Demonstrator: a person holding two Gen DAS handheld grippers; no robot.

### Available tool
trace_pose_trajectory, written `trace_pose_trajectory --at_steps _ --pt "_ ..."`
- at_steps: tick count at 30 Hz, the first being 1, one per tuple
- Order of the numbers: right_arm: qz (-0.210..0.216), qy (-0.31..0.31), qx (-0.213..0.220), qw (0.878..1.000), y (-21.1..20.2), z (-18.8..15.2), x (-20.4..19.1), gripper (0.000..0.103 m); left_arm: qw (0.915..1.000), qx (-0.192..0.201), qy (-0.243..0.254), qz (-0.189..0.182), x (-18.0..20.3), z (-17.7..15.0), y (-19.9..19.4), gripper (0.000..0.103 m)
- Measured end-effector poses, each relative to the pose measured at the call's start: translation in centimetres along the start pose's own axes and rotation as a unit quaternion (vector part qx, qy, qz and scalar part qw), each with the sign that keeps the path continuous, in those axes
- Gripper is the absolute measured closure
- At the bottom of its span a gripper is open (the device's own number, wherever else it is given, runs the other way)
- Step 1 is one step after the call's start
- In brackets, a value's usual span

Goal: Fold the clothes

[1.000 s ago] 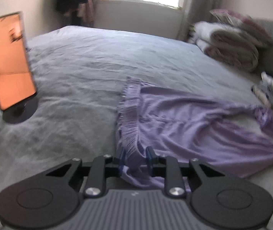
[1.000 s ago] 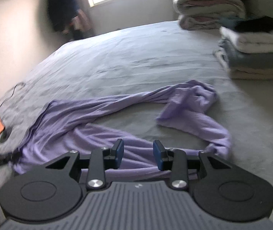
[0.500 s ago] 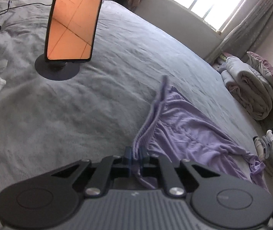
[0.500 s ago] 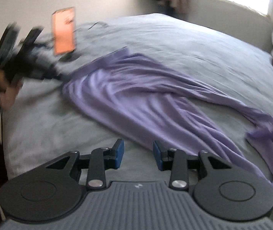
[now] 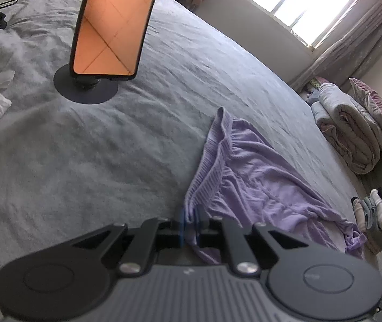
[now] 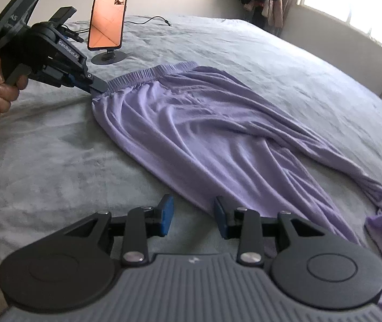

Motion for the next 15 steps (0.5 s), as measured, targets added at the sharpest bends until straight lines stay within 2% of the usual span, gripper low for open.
trace_pose_trajectory --at_steps 1,2,3,4,6,13,15 --pt "-0.001 -0.003 0.001 1.0 0.2 0.0 -0.1 0.075 1.0 -0.001 -0.002 0.0 -0.1 0.0 0.0 0.096" --pt "-0.002 -0.006 0.003 1.0 0.3 0.1 -0.2 0.085 1.0 0.0 -0.004 0.0 -0.1 0.1 0.0 0.096" --pt "-0.002 -0.006 0.002 1.0 0.4 0.2 -0.2 0.101 1.0 0.001 -0.007 0.0 -0.2 0.1 -0.1 0.096" --pt "-0.001 -0.004 -0.001 1.0 0.3 0.3 -0.3 0.103 1.0 0.002 -0.01 0.0 -0.3 0.1 -0.2 0.096" --pt "0.011 0.003 -0.007 1.0 -0.1 0.6 -0.5 0.103 0.9999 0.003 -0.015 0.0 -0.5 0.2 -0.3 0.097" --pt "0.099 0.018 -0.005 0.995 -3.7 1.4 -2.6 0.103 0.9997 0.017 -0.017 -0.005 -1.3 0.7 -1.8 0.098" --pt "0.089 0.018 0.008 0.996 -3.9 1.3 -2.8 0.103 0.9997 0.012 -0.02 -0.008 -1.6 0.6 -1.8 0.097"
Point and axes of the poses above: each gripper's, at about its wrist camera, not at the fingertips, and y roughly the way its jaws point, x to its right, z to its top, the point moved 3 cm from there along y, roughly the way its jaws point, and after that the axes turned 14 degrees about y, right-handed, at the moved point
